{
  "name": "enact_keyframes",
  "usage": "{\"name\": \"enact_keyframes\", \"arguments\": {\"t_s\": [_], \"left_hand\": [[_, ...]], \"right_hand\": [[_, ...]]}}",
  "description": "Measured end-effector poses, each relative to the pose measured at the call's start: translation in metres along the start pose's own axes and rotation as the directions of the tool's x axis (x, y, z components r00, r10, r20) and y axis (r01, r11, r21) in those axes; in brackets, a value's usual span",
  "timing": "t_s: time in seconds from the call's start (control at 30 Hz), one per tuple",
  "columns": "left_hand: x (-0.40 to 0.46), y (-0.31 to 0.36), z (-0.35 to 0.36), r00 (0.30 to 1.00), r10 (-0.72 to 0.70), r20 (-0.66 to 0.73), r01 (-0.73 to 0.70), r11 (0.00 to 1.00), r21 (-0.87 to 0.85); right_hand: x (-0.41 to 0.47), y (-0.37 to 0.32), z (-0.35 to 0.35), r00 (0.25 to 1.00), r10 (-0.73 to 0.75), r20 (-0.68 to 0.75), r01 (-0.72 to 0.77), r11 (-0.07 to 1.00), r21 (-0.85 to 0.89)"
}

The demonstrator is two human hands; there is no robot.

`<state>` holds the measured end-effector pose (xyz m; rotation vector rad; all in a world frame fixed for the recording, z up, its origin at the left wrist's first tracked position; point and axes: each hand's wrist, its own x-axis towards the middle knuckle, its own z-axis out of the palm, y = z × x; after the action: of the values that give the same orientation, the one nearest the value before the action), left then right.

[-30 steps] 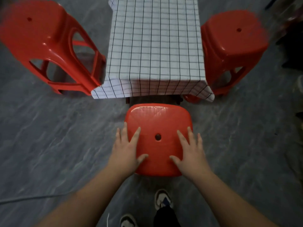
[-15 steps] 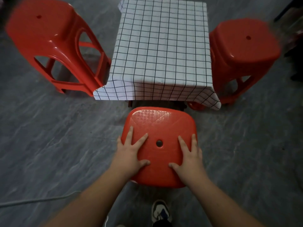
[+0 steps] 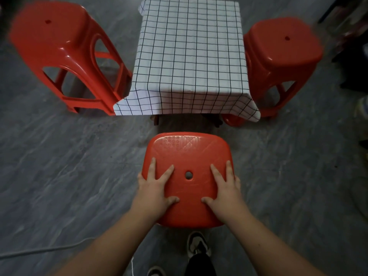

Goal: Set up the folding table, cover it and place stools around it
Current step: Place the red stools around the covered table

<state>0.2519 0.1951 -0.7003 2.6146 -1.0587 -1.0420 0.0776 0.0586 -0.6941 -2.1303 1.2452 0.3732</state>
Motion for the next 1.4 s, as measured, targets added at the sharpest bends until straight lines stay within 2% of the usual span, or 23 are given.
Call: {"name": "enact_keyframes", "arguments": {"t_s": [0.33,0.53,1.0,1.27,1.4], "left_hand": [[-0.039,-0.022,0.017,0.998,0.057,0.019,-0.058,0.997,0.044],[-0.05,-0.03,0.033,1.0,0.005,0.019,-0.006,0.999,0.034],[-0.059,-0.03,0.039,0.999,0.0,0.034,0.001,1.0,-0.012],[-0.058,-0.028,0.038,0.999,-0.014,0.045,0.013,1.0,0.028],[-0.064,-0.025,0.034,0.997,-0.022,0.071,0.015,0.995,0.1]], "right_hand": [[-0.048,0.007,0.03,0.999,0.034,-0.021,-0.034,0.999,0.006],[-0.052,0.012,0.045,1.0,0.005,-0.003,-0.005,1.0,-0.019],[-0.062,0.018,0.051,0.999,0.022,0.03,-0.02,0.998,-0.058],[-0.062,0.017,0.051,0.999,0.024,0.042,-0.02,0.996,-0.092],[-0.067,0.01,0.048,0.998,0.041,0.051,-0.032,0.988,-0.152]]}}
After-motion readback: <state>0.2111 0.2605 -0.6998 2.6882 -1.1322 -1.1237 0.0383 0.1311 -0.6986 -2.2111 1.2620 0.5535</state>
